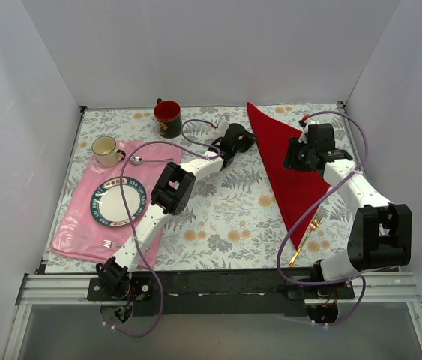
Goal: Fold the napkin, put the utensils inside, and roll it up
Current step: Fold the napkin
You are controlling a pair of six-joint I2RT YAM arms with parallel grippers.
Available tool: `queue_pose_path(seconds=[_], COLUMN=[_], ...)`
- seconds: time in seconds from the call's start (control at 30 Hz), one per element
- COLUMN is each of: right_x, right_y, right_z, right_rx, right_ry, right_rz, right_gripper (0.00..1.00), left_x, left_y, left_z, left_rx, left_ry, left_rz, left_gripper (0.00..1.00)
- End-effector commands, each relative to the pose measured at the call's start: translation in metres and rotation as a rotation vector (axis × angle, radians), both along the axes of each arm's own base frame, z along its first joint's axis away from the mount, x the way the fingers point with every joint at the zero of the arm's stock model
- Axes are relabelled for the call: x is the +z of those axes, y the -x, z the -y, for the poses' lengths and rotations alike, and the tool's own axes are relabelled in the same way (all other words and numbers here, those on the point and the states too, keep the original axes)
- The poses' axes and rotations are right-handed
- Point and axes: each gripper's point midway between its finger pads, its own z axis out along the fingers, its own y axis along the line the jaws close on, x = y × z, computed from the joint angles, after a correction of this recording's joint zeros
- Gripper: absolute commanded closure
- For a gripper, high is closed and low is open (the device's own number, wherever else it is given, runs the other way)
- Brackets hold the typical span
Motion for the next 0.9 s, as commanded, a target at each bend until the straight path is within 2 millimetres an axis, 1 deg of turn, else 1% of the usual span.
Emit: queue_pose_path(seconds=[0.0,0.07,0.1,0.17,0.2,0.23,0.27,0.3,0.33,0.37,0.4,0.43,0.47,0.5,0.53,0.57,0.6,0.63,0.67,0.7,0.77,0.8,0.87], right_x=[0.015,0.014,0.015,0.015,0.014,0.012,0.012,0.012,0.012,0.011,0.01,0.008,0.008,0.007,0.007,0.007,0.004,0.004,0.003,0.002,-0.004,-0.005,-0.009], right_y=[-0.003,-0.004,-0.004,-0.003,-0.003,-0.003,-0.002,-0.002,-0.001,0.0,0.001,0.002,0.003,0.005,0.006,0.007,0.01,0.012,0.014,0.016,0.024,0.026,0.037], right_z=[0.0,0.001,0.001,0.001,0.001,0.001,0.0,0.0,-0.001,-0.002,-0.003,-0.003,-0.004,-0.004,-0.005,-0.006,-0.007,-0.009,-0.011,-0.013,-0.018,-0.02,-0.031], right_rx=[0.006,0.004,0.002,0.004,0.004,0.004,0.005,0.006,0.008,0.013,0.015,0.017,0.018,0.019,0.021,0.025,0.027,0.036,0.039,0.047,0.064,0.072,0.1], right_ry=[-0.017,-0.017,-0.018,-0.018,-0.02,-0.019,-0.02,-0.023,-0.03,-0.035,-0.037,-0.038,-0.041,-0.042,-0.05,-0.054,-0.059,-0.067,-0.072,-0.073,-0.071,-0.068,-0.063], right_rz=[0.058,0.057,0.058,0.057,0.056,0.052,0.052,0.048,0.043,0.036,0.033,0.025,0.023,0.02,0.015,0.014,0.003,0.004,-0.005,-0.01,-0.032,-0.038,-0.059], right_gripper=[0.54,0.54,0.54,0.54,0.54,0.54,0.54,0.54,0.54,0.54,0.54,0.54,0.54,0.54,0.54,0.54,0.54,0.55,0.55,0.55,0.55,0.55,0.55], left_x=[-0.035,-0.031,-0.022,-0.019,-0.006,-0.003,-0.01,-0.007,0.005,-0.003,-0.004,0.015,-0.002,-0.001,0.003,0.018,0.002,0.001,0.02,0.001,0.002,-0.002,-0.001], left_y=[0.008,0.007,0.006,0.006,0.005,0.006,0.01,0.01,0.011,0.016,0.018,0.018,0.027,0.027,0.029,0.032,0.042,0.048,0.05,0.062,0.068,0.077,0.08], left_z=[-0.007,-0.009,-0.01,-0.012,-0.013,-0.014,-0.019,-0.022,-0.025,-0.033,-0.039,-0.044,-0.054,-0.063,-0.069,-0.073,-0.086,-0.093,-0.098,-0.111,-0.124,-0.135,-0.146], left_rx=[0.002,0.003,0.007,0.0,0.001,-0.001,-0.005,-0.002,0.001,0.002,0.003,0.01,0.01,0.018,0.022,0.022,0.02,0.02,0.03,0.03,0.038,0.031,0.033], left_ry=[-0.116,-0.134,-0.141,-0.167,-0.163,-0.168,-0.189,-0.192,-0.192,-0.212,-0.228,-0.223,-0.251,-0.261,-0.262,-0.249,-0.273,-0.288,-0.279,-0.315,-0.327,-0.333,-0.329], left_rz=[-0.044,-0.03,-0.013,0.004,0.021,0.027,0.021,0.024,0.035,0.02,0.018,0.04,0.016,0.014,0.014,0.027,-0.006,-0.009,0.023,-0.012,-0.019,-0.041,-0.048], left_gripper=[0.98,1.0,1.0,1.0,1.0,1.0,1.0,1.0,1.0,1.0,1.0,1.0,1.0,1.0,1.0,1.0,1.0,1.0,1.0,1.0,1.0,1.0,1.0])
